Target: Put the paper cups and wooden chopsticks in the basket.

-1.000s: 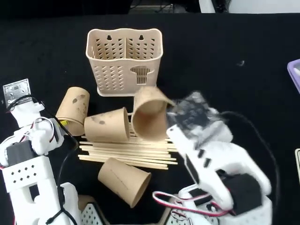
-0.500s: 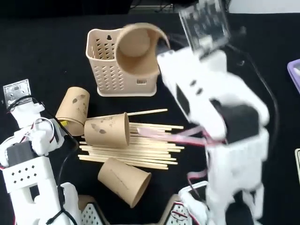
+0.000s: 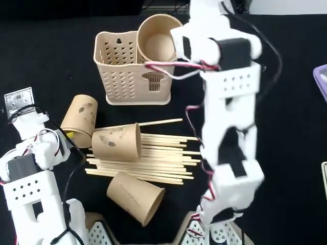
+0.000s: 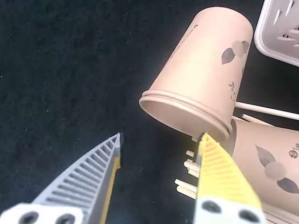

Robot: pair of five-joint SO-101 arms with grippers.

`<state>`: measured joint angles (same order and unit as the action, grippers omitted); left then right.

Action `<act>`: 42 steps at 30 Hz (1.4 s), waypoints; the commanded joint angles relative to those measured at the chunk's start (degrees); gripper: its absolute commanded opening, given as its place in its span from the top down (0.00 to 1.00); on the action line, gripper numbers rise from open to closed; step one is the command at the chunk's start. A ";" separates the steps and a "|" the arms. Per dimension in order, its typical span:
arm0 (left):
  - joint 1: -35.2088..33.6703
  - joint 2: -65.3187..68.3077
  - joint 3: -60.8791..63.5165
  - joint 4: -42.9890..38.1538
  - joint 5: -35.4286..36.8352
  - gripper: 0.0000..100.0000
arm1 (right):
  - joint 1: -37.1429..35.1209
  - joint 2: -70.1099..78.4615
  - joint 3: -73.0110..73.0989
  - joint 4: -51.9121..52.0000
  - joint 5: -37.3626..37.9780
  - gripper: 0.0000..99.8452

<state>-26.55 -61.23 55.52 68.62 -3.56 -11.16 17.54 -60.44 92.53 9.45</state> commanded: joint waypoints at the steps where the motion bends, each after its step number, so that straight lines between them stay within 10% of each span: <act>1: -0.48 -0.97 0.13 -0.62 0.62 0.73 | 0.62 3.82 -11.47 2.81 -1.05 0.99; 16: -0.13 -0.97 0.22 -0.79 0.62 0.73 | -1.76 10.77 -15.43 4.31 -2.37 0.98; 23: -0.48 -0.97 0.22 -0.62 0.62 0.73 | -6.24 6.81 -15.69 4.57 -2.37 0.71; 32: -0.48 -0.97 0.22 -0.53 0.62 0.73 | -6.42 -3.38 -14.55 8.88 -2.11 0.80; 42: -0.13 -0.97 0.22 -0.62 0.62 0.73 | -8.26 -29.76 28.35 8.44 -2.37 0.81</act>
<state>-26.55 -61.23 56.13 68.62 -3.56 -17.49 -3.21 -48.92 99.38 7.52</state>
